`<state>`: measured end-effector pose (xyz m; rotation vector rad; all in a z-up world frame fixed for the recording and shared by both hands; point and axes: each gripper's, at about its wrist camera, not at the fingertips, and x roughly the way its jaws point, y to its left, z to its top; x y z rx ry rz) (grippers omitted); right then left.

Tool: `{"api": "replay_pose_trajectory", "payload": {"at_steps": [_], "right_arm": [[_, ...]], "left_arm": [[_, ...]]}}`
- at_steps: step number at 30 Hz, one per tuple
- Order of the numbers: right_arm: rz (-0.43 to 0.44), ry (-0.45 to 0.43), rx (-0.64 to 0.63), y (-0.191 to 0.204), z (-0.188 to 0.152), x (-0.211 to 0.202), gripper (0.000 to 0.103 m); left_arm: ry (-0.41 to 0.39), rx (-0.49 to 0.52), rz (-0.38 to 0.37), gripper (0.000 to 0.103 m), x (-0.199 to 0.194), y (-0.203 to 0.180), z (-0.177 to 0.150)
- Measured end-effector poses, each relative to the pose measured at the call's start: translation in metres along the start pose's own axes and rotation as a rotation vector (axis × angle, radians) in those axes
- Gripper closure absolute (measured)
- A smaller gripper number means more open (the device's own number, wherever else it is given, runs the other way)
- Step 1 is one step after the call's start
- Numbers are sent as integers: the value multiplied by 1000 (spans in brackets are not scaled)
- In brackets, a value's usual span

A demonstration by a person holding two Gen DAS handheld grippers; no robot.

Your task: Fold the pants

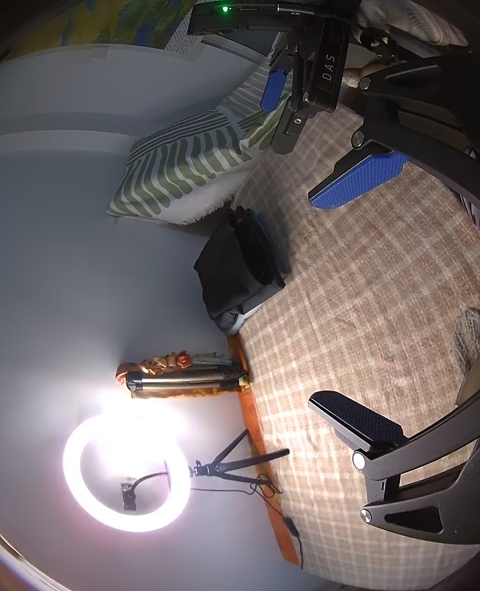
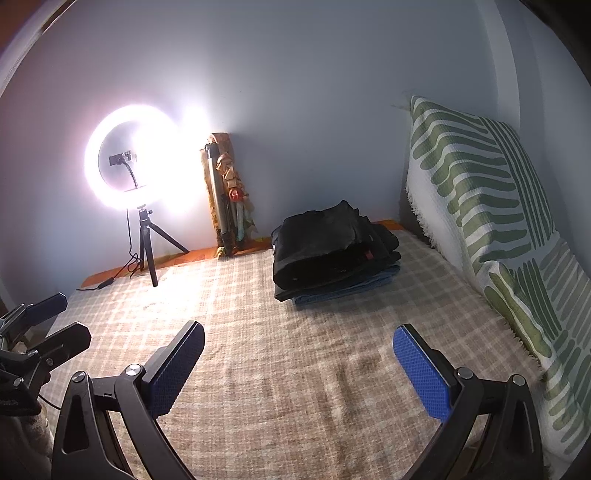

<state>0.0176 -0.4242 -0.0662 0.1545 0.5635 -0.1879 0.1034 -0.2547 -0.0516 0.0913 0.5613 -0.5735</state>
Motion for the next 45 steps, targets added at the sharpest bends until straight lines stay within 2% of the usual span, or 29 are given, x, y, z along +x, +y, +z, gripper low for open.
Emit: {"api": "replay_pose_trajectory", "payload": {"at_steps": [45], "right_arm": [[12, 7, 8, 2, -1, 4, 0]], "left_arm": [[-10, 5, -16, 4, -5, -5, 3]]}}
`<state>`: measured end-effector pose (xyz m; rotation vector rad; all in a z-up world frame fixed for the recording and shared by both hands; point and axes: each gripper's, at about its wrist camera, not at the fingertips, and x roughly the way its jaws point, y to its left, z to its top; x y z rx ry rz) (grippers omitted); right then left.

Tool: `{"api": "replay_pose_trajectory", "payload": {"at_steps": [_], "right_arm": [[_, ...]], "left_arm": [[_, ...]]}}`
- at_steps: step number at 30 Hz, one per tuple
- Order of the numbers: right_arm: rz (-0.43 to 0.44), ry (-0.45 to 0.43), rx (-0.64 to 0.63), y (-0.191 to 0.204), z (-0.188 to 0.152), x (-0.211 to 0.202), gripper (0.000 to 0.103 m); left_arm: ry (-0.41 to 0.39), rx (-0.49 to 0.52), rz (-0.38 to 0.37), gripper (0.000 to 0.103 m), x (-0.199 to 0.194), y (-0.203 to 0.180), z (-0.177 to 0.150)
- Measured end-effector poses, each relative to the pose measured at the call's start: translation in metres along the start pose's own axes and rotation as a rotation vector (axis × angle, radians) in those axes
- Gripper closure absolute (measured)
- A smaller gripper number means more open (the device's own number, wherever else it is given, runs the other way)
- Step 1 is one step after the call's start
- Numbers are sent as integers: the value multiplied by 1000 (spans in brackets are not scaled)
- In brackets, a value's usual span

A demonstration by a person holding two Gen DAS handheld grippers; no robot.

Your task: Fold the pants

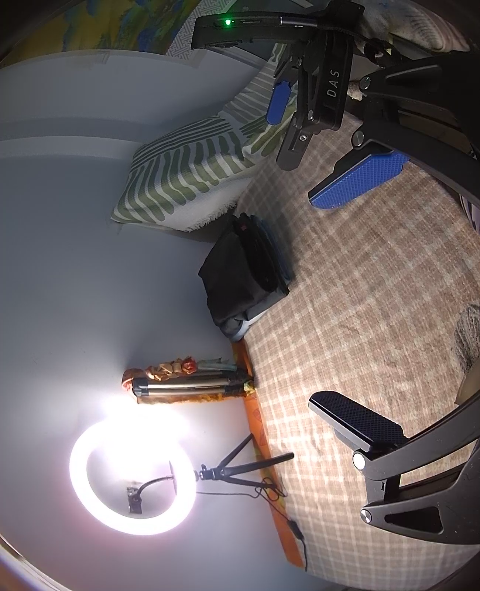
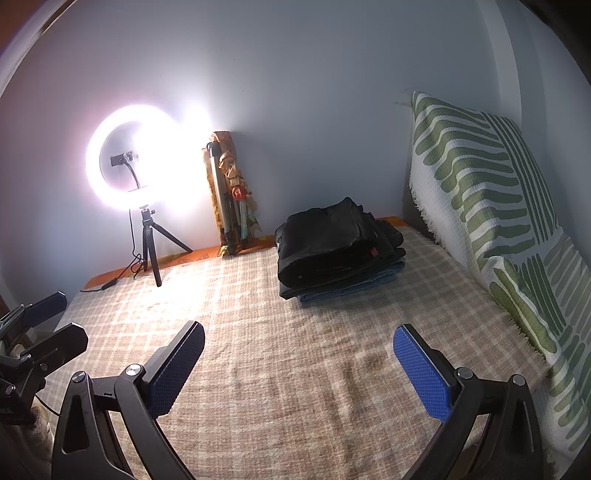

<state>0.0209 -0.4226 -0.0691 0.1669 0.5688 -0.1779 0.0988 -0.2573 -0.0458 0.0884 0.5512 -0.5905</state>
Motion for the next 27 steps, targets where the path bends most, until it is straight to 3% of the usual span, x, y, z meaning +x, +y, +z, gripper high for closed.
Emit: {"api": "replay_pose_trajectory", "payload": {"at_steps": [27], "right_arm": [[-1, 4, 16, 2, -6, -1, 0]], "left_arm": [[1, -1, 1, 4, -1, -1, 0]]}}
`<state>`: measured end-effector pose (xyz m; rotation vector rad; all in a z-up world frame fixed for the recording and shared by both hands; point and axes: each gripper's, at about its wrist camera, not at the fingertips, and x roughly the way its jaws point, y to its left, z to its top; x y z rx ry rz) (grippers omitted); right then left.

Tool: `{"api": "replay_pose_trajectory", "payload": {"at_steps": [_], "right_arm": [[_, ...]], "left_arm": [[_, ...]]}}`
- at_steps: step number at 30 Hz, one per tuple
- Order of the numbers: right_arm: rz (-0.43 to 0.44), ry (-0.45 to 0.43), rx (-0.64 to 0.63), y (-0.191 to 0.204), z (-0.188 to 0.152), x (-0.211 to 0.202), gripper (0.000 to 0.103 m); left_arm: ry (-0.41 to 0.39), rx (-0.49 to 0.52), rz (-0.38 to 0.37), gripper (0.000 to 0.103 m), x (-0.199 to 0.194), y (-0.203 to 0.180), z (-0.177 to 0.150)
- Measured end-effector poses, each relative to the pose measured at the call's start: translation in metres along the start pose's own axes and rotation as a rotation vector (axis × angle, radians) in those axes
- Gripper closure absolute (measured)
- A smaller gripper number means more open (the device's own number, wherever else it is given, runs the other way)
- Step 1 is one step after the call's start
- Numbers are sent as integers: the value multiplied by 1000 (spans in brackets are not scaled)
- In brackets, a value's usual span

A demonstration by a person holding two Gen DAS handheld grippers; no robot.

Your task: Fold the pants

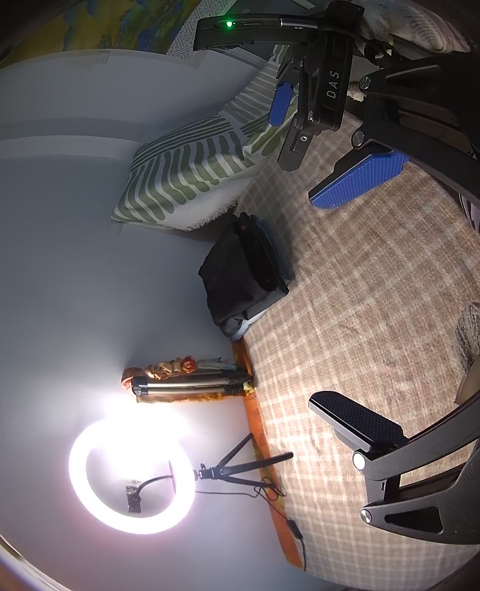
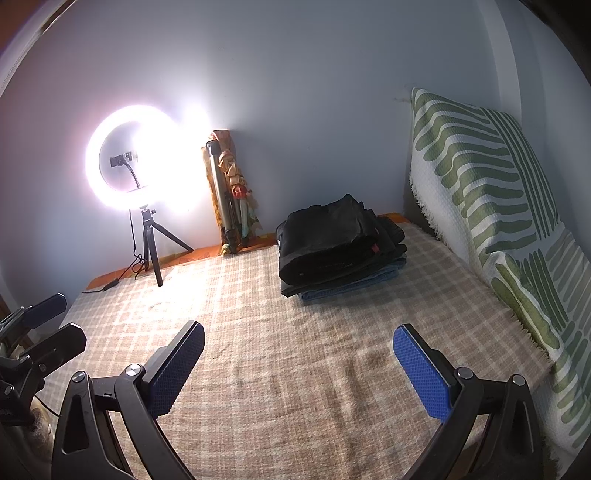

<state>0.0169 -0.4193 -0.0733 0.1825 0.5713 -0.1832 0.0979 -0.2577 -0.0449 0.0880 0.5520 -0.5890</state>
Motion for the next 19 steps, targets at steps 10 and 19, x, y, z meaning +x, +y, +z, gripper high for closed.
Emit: {"api": "replay_pose_trajectory", "payload": {"at_steps": [10, 19], "right_arm": [[0, 5, 6, 1, -2, 0, 0], [1, 15, 14, 0, -3, 3, 0]], "left_arm": [[-2, -9, 14, 1, 2, 3, -1], [-25, 0, 22, 1, 2, 3, -3]]}}
